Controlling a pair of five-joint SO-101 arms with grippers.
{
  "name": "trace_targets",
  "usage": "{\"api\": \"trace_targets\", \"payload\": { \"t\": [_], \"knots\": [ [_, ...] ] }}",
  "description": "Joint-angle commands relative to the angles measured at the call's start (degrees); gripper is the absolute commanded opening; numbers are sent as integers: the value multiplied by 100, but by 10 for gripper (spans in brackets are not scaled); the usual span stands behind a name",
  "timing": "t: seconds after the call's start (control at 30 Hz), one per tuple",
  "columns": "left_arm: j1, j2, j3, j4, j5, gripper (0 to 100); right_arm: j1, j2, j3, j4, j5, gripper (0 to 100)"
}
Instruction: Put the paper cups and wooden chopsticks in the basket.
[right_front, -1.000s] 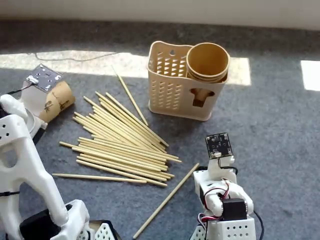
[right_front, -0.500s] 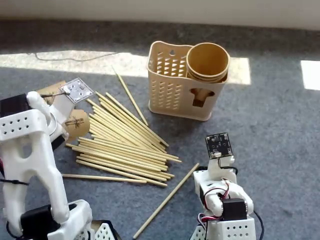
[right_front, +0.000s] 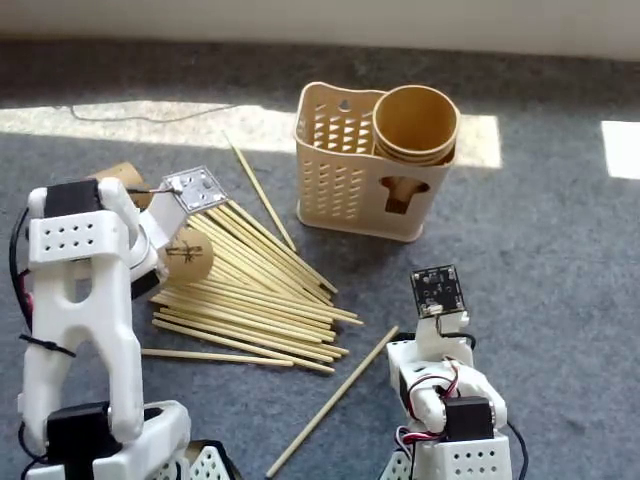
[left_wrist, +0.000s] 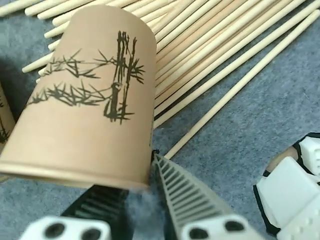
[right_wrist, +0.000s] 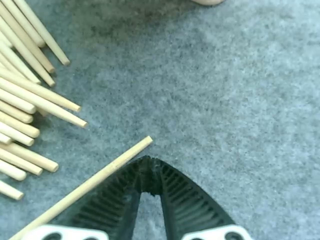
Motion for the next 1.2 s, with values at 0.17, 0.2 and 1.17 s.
{"api": "trace_targets", "payload": {
  "t": [0.17,0.2,1.17],
  "knots": [
    [690,-31,-66,79,0,11,57,-31,558,57,0,5],
    [690,-31,-84,79,70,11,57,-31,558,57,0,5],
    [1851,-40,-2677,35,2268,7,57,-31,558,57,0,5]
  ]
}}
